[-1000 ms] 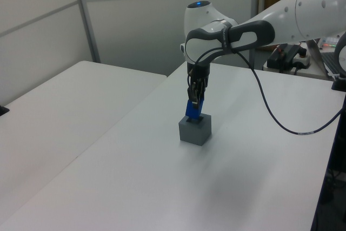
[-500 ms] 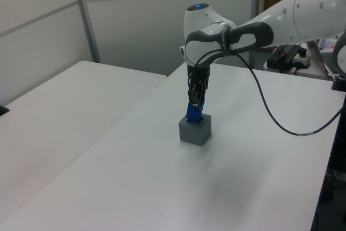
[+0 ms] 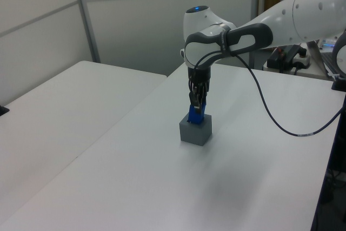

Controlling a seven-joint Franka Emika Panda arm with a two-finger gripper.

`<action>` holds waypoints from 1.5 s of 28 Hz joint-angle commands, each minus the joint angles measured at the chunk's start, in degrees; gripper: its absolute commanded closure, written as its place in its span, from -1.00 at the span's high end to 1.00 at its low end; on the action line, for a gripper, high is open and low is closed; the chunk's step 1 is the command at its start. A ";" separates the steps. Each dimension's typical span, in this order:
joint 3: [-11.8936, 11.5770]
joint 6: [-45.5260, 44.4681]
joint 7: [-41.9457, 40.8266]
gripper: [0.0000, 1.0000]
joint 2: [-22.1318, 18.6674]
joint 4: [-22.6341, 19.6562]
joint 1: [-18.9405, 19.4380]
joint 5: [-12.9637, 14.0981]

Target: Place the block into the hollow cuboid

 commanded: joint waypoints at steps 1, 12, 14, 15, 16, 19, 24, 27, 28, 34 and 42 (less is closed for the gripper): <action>0.00 -1.86 -1.31 -0.86 -0.72 -0.60 0.06 0.83; 0.08 -1.07 -0.69 1.00 -0.11 -0.51 0.06 0.56; 0.08 -0.98 -0.60 1.00 -0.02 -0.34 -0.03 0.65; 0.08 -0.98 -0.52 1.00 -0.02 -0.16 -0.03 0.91; 0.08 -0.98 -0.43 1.00 -0.02 -0.07 -0.03 1.00; 0.08 -0.98 -0.34 1.00 -0.11 0.19 -0.03 1.18; 0.08 -1.15 -0.25 1.00 -0.20 1.15 -0.03 1.26; 0.08 -1.24 -0.16 1.00 -0.28 1.77 -0.03 1.26; 0.08 -1.33 -0.08 1.00 -0.37 2.04 -0.03 1.18; -0.62 -2.12 2.91 1.00 -1.69 3.79 -0.12 1.18; -1.41 -5.99 4.76 1.00 -1.86 7.22 -0.47 1.00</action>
